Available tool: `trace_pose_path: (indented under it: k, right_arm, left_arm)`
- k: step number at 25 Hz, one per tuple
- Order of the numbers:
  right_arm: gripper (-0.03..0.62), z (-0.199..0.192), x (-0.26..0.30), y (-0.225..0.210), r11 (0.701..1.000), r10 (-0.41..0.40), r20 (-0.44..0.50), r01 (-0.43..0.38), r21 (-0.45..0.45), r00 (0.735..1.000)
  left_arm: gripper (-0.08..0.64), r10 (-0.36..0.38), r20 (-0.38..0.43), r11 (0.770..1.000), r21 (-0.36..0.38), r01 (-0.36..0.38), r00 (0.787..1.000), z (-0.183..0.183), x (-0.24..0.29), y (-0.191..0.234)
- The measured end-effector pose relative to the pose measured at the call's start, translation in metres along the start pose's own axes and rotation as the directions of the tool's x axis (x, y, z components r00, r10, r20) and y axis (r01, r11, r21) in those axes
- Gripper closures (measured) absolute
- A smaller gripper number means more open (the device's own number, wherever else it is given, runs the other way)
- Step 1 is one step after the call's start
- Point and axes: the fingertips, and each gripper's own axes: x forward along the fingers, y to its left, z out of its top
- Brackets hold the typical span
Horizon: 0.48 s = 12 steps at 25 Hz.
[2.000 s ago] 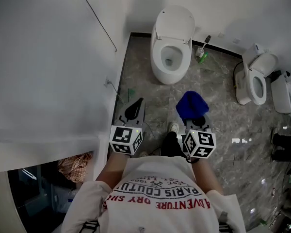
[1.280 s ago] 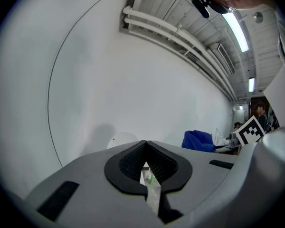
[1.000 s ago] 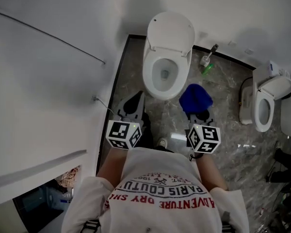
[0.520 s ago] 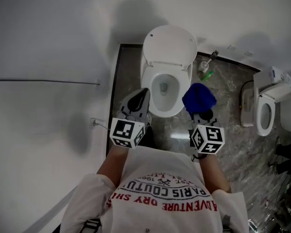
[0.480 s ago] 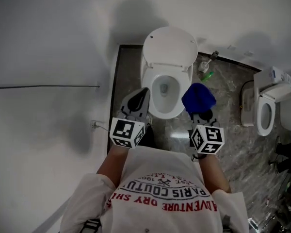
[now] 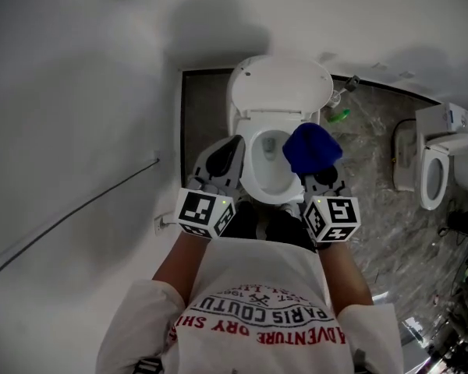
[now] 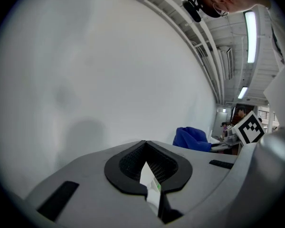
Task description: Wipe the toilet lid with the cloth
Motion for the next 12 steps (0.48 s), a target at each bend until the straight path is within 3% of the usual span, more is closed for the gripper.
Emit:
trace_pose_path:
  k: [5,12]
  right_arm:
    - [0.505,0.001,0.057,-0.010,0.999,0.032,-0.006,-0.032,-0.008,0.999]
    - [0.505,-0.018,0.138,-0.015,0.990,0.139,-0.053,-0.140,-0.020,0.989]
  left_arm:
    - [0.554,0.038,-0.076,0.999,0.019,-0.037,0.996,-0.028,0.038,0.030]
    - [0.554,0.120,-0.071,0.993,-0.011,-0.121,0.990,-0.061,0.081,0.066]
